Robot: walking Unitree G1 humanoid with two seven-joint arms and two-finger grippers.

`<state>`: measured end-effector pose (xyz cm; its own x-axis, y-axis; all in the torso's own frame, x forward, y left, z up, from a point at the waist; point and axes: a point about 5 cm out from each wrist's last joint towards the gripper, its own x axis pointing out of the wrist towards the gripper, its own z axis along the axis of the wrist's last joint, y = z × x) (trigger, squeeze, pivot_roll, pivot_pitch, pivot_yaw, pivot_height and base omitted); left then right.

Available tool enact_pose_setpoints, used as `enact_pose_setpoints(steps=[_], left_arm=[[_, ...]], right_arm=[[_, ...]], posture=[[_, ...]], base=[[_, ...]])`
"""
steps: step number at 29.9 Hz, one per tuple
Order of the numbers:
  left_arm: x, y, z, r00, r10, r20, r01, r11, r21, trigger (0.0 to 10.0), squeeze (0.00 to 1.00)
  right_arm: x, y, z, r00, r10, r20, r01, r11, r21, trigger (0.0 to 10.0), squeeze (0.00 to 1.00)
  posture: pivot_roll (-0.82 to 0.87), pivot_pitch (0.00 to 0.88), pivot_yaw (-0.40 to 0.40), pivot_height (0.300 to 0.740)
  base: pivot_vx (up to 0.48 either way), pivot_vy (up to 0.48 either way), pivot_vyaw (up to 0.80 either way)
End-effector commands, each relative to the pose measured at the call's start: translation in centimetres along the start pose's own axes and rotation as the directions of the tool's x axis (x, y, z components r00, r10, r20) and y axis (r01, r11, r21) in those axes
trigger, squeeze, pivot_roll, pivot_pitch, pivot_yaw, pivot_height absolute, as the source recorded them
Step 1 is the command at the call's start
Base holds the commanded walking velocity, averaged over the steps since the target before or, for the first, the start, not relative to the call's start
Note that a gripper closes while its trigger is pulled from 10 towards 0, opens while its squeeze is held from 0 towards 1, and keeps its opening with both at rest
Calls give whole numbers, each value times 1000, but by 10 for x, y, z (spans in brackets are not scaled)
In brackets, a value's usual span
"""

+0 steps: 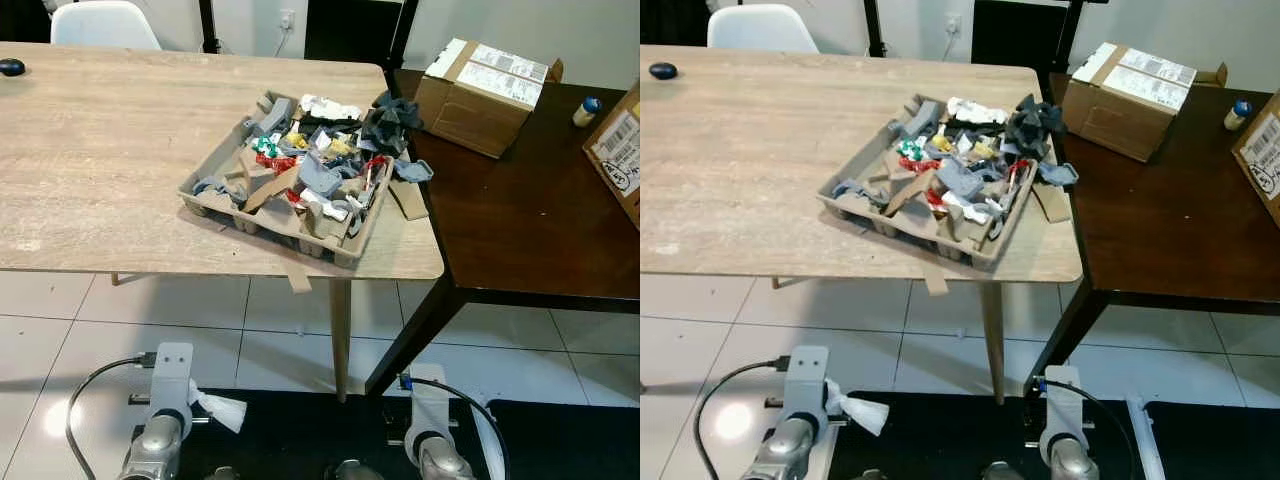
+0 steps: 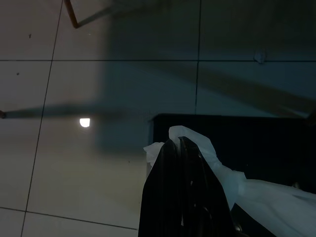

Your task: Picking trash to rubbish bin

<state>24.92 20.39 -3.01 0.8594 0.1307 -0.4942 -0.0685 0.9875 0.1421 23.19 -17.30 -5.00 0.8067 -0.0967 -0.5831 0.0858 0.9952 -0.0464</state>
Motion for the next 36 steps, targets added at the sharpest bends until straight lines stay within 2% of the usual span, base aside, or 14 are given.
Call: enact_pose_setpoints(steps=[1,11,13,18,19,21,27,32,36], left_arm=[[-4,1,-12,999,6,-50,-6,1000,4,10000,0],[-5,-2,-18,996,-16,-89,13,999,-36,10000,0],[-5,-4,-17,996,-31,-85,33,999,19,10000,0],[-4,-6,-17,995,-29,-98,31,999,24,10000,0],[-4,-6,-18,993,-40,-113,49,996,75,10000,0],[-4,-7,-18,992,-47,-118,59,994,94,10000,0],[-4,-7,-21,988,-52,-143,64,994,83,10000,0],[-3,-9,-20,988,-60,-144,74,993,92,10000,0],[-4,-5,-21,988,-39,-150,51,996,74,10000,0]], right_arm=[[-3,-2,-12,999,-15,-52,15,1000,6,10000,0],[-3,-6,-11,998,-34,-55,35,999,25,10000,0],[-2,-8,-11,997,-48,-64,50,998,29,10000,0],[-1,-9,-10,996,-51,-68,53,998,41,10000,0],[0,-9,-7,996,-53,-71,56,997,45,10000,0],[1,-10,-5,997,-49,-63,51,998,40,10000,0],[1,-10,-5,997,-28,-67,28,1000,2,10000,0],[2,-15,-3,997,-46,-62,48,998,28,10000,0],[-1,-16,-11,994,-52,-98,55,998,27,10000,0]], posture=[[104,170,-14,740],[104,161,-13,740],[108,150,-19,740],[108,140,-20,740],[105,123,-21,740],[104,110,-22,740],[87,107,1,740],[93,97,-5,740],[110,91,-12,740]], base=[[0,0,0],[0,0,0],[0,0,0],[0,0,0],[0,0,0],[0,0,0],[0,0,0],[0,0,0],[0,0,0]])
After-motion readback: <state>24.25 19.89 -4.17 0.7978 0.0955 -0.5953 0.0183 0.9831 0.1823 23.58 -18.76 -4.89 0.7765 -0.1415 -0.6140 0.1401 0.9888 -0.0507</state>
